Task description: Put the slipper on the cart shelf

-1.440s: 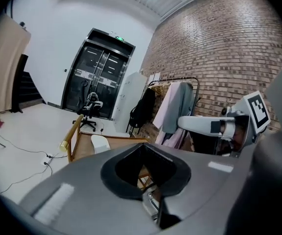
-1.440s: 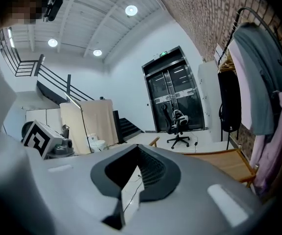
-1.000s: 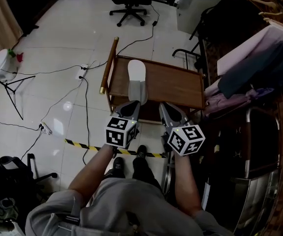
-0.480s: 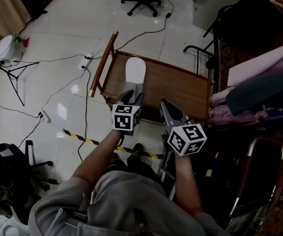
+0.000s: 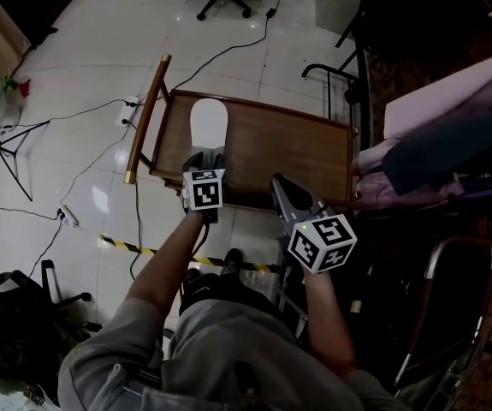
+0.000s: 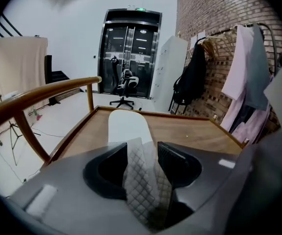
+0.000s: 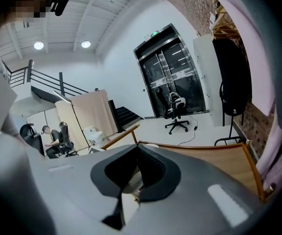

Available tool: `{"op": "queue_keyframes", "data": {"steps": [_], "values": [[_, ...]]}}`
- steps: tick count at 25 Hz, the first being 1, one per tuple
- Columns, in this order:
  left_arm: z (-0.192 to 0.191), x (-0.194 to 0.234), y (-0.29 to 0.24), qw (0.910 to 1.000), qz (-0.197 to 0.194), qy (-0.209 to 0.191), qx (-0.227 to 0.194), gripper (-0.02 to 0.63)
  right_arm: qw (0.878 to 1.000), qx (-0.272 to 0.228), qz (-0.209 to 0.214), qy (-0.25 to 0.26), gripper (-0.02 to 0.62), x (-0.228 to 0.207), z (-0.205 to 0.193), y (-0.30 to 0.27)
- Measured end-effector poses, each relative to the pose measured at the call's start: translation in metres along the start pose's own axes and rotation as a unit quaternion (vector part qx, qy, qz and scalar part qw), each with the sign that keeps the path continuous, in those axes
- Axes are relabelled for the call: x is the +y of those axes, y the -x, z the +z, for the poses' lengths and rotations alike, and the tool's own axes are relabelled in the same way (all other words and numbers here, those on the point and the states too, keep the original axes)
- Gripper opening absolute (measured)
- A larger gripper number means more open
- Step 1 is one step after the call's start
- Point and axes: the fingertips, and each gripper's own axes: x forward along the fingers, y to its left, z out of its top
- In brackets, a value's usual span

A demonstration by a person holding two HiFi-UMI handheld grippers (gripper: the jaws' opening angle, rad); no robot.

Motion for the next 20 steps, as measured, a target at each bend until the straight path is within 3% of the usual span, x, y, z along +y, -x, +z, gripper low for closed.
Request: {"op": "queue_keyframes", "data": {"steps": [2,8,14,20], "values": [[-0.005,0.004,-0.008,0.9998,0.013,-0.007,0.011,0.190,1.000,0.002,-0.005,-0.001,-0.002,-0.006,-0.003,0.002],[-0.009,0.014,-0.013,0.9968,0.061,-0.047,0.022,0.043,1.000,0.009,-0.013,-0.002,-0.002,-0.018,-0.008,0.008],[0.000,0.012,0.000,0.9986,0.035,-0.039,0.009,0.017,1.000,0.001,-0.009,-0.004,-0.002,-0.017,-0.004,0.009],[0.038,-0.003,0.044,0.9989,-0.005,-0.028,-0.037,0.015,1.000,-0.017,-0.008,0.000,-0.002,-0.008,0.012,0.014]]}}
